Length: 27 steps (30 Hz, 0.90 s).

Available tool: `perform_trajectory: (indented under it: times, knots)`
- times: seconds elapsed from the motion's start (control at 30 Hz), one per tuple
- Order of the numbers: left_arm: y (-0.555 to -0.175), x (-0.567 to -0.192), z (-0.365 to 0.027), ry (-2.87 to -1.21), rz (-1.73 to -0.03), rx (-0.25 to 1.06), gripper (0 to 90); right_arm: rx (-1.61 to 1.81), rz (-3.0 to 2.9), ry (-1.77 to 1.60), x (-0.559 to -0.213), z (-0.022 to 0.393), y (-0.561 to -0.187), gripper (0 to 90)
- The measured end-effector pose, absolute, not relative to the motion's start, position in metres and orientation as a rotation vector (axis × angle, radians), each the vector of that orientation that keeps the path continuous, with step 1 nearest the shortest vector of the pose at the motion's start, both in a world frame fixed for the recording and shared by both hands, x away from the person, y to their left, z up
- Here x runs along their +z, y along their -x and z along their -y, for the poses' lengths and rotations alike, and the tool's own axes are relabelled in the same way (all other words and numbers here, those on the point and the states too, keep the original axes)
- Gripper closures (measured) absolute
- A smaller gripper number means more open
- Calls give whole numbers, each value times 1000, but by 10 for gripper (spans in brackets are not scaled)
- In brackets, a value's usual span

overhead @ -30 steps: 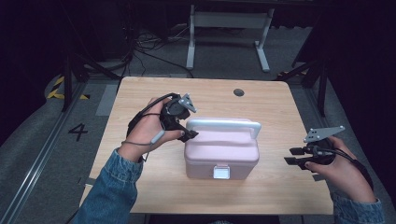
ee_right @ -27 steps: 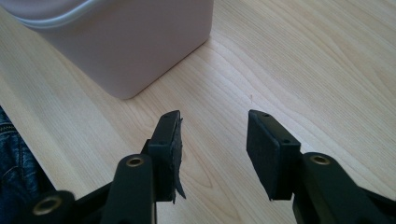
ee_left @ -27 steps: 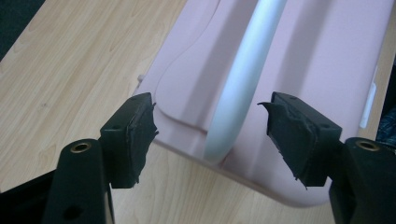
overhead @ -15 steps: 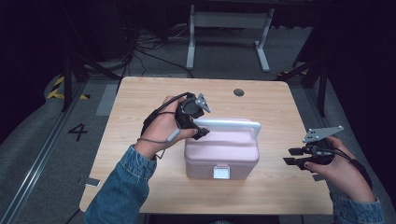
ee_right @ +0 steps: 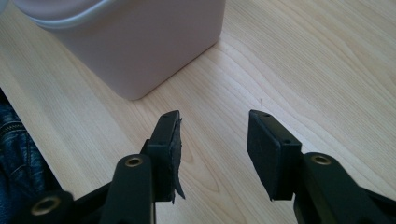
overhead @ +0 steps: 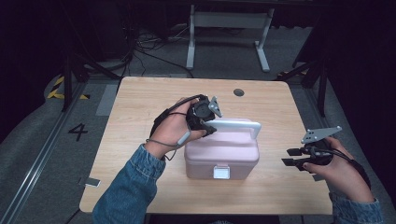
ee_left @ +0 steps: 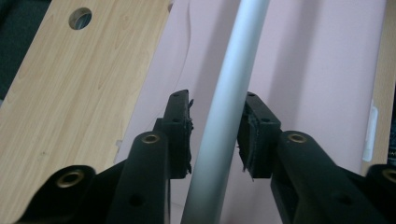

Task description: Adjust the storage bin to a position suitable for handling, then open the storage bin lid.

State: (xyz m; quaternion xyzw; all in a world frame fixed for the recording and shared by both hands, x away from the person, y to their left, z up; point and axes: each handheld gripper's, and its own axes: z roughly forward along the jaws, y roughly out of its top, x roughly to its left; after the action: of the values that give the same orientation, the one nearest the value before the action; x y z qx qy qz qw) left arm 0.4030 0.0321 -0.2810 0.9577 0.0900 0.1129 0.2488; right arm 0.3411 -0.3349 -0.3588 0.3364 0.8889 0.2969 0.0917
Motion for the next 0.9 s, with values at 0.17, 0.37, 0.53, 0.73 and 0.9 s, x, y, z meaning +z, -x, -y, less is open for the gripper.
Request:
perform_trajectory:
  times: [0.17,0.37,0.53,0.73,0.9]
  knots:
    - [-404,-278,-33,-2599,-214,286,736,884,-2639,-989,-359,333,-342,558]
    - [-409,-268,-37,-2569,-249,275,714,909,-2635,-982,-358,331,-341,547]
    - [-412,-264,-37,-2567,-262,295,697,935,-2616,-981,-356,331,-340,539]
    - [-415,-259,-35,-2566,-293,302,676,970,-2586,-976,-352,331,-338,535]
    - [-420,-254,-35,-2558,-335,282,658,1017,-2560,-953,-347,329,-336,536]
